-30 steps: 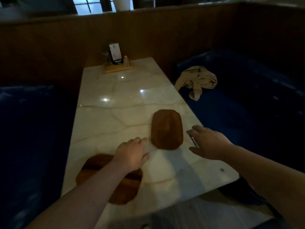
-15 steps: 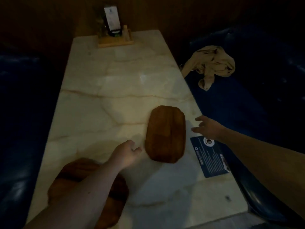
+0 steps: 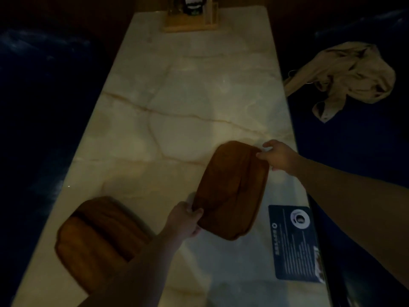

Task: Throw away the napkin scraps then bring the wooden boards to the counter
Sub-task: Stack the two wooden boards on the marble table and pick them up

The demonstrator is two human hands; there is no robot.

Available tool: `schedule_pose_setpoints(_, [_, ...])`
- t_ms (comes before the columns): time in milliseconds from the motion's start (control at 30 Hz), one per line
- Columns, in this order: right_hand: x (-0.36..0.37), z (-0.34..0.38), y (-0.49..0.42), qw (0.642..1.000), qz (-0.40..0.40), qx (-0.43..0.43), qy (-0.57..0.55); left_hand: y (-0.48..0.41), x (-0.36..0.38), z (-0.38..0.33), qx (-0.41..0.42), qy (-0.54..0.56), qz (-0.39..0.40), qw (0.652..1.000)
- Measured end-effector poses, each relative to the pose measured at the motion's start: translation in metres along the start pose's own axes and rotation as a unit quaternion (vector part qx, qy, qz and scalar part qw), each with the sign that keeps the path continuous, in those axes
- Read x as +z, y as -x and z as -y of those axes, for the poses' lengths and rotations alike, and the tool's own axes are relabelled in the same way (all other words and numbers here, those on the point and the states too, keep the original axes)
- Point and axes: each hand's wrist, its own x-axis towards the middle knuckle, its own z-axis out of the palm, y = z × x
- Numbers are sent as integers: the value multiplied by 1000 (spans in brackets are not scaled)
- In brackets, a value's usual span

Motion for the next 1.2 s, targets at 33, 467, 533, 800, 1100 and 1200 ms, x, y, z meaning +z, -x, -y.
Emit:
schedule_pose_setpoints(33, [3, -1, -4, 1000, -2, -2, -1, 0, 3, 0, -15, 26, -12, 999])
schedule_pose_setpoints(467, [32, -11, 43, 987, 54, 19, -147, 7, -79, -3, 43, 164, -97, 981])
schedule_pose_setpoints(533, [44, 0, 61, 988, 63, 11, -142, 6, -106, 1, 56, 170, -97, 979])
schedule_pose_setpoints(800, [121, 52, 142, 989, 83, -19, -118, 0, -219, 29, 145, 89, -172, 970])
schedule_pose_setpoints(1100, [227, 76, 216, 991, 51, 6, -125, -35, -323, 32, 254, -43, -93, 962])
schedule_pose_setpoints(1200, [262, 75, 235, 990, 39, 23, -130, -45, -336, 30, 283, -103, -80, 950])
